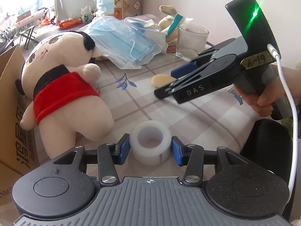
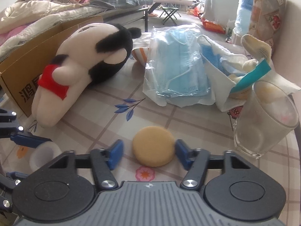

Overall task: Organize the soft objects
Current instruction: 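Grasp the round yellow sponge with the right gripper and lift it, then carry the tape roll and sponge over the cardboard box with both grippers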

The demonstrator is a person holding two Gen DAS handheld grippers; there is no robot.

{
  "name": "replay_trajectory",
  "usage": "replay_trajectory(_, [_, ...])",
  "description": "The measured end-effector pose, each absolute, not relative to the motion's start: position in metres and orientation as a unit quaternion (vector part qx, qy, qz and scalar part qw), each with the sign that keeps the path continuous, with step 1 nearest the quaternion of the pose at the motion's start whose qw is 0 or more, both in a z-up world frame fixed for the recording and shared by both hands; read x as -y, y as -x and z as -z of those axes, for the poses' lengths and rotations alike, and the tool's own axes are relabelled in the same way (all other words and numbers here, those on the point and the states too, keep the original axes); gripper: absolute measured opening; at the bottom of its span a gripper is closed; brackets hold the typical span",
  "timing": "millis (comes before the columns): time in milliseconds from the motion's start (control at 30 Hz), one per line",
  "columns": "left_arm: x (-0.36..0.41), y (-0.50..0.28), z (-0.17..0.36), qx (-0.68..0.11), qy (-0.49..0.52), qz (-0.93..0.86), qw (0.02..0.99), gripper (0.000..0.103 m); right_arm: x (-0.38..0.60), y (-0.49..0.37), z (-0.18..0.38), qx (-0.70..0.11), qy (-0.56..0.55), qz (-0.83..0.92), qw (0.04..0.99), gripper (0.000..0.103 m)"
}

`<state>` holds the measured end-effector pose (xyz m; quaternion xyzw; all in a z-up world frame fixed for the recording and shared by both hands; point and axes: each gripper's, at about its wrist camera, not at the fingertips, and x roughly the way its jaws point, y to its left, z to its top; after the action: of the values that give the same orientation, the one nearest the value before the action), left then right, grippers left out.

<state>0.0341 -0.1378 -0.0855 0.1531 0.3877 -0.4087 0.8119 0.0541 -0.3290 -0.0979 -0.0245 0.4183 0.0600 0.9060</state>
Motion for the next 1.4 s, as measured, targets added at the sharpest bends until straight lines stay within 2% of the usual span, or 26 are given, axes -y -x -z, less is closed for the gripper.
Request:
replay_trajectory(133, [0.136,-0.035,0.086,-0.386,-0.149,0.414,0.811,0.046,0.329,-0.054,0.096,-0.421,0.02,-0.05,0.906,0.048])
replay_trajectory(267, [0.133,-0.037,0.086,-0.387,-0.14,0.417,0.81,0.046,0.325,-0.051,0.093,-0.415,0.024,-0.036,0.909,0.031])
replay_trajectory(400, [0.131,-0.037,0.086,-0.386,-0.139,0.418,0.811,0.046,0.322,-0.044,0.088,-0.406,0.03,-0.026,0.913,0.023])
replay_trajectory(467, [0.129,-0.038,0.086,-0.386,-0.137,0.418,0.811,0.046,0.322,-0.039,0.085,-0.398,0.029,-0.016,0.917,0.01])
replay_trajectory(633, [0.129,-0.038,0.085,-0.386,-0.14,0.418,0.81,0.046,0.323,-0.031,0.078,-0.38,0.041,-0.002,0.924,0.009])
replay_trajectory(833, [0.129,-0.04,0.085,-0.386,-0.132,0.413,0.815,0.046,0.338,-0.022,0.068,-0.365,-0.02,-0.008,0.931,0.009])
replay_trajectory(1033, [0.125,-0.036,0.078,-0.37,-0.121,0.411,0.824,0.045,0.333,-0.001,0.043,-0.333,-0.019,-0.003,0.943,0.009])
replay_trajectory(1400, [0.081,-0.007,0.013,-0.309,-0.073,0.402,0.859,0.045,0.295,0.037,-0.031,-0.249,0.013,-0.03,0.968,0.009])
